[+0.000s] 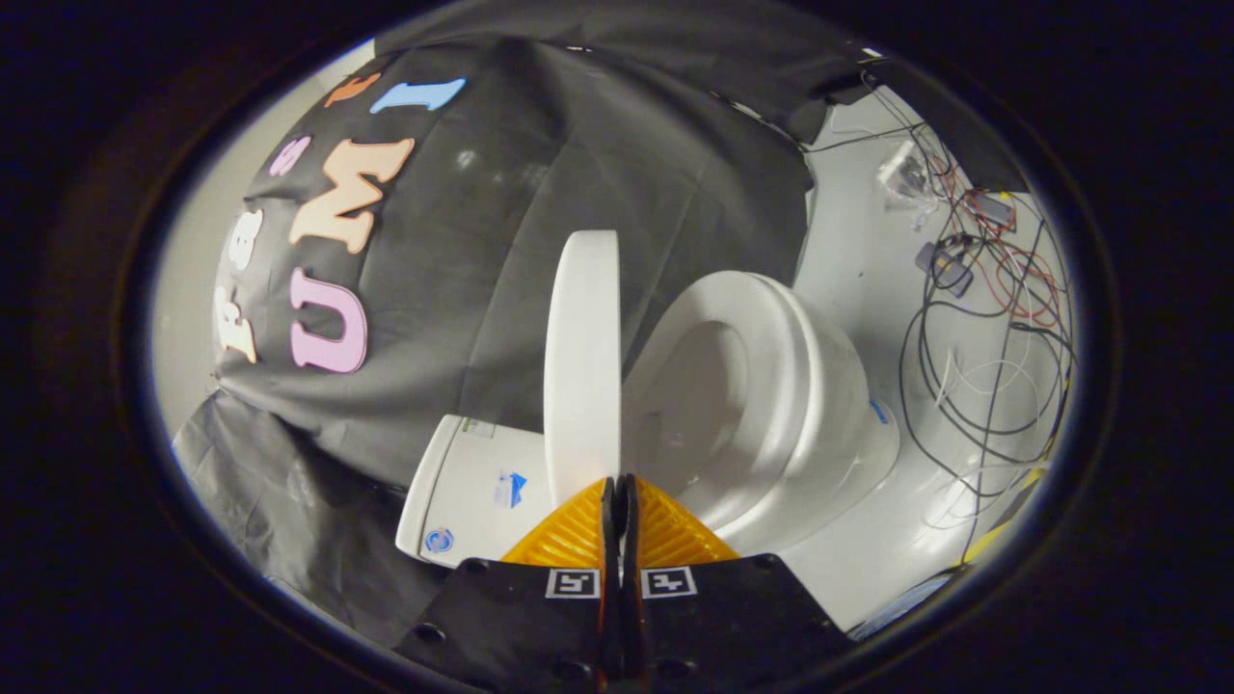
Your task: Open the toilet lid.
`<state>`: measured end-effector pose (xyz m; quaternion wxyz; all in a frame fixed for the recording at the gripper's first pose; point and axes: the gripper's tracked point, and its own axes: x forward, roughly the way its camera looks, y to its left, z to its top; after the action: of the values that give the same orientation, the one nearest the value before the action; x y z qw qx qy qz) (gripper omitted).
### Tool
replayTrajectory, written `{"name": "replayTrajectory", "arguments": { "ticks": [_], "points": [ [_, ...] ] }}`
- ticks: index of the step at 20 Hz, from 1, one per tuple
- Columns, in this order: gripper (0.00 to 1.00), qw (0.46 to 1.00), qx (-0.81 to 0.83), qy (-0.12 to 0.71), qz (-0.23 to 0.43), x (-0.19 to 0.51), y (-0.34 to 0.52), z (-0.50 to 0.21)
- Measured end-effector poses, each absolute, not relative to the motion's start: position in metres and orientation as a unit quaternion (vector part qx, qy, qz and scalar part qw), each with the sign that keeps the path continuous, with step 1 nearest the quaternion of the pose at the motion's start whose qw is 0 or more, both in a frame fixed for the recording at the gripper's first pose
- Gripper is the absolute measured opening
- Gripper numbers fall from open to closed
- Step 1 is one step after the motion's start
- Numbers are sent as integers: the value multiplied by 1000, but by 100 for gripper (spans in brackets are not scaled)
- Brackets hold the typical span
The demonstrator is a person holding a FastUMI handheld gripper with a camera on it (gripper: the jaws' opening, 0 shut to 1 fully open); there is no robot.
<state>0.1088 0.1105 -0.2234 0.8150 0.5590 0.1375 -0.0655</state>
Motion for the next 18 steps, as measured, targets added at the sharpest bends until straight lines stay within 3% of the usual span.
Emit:
{"name": "replayTrajectory", "arguments": {
  "ticks": [18],
  "points": [
    [2, 872, 463, 140, -75, 136, 149, -143]
  ]
}}
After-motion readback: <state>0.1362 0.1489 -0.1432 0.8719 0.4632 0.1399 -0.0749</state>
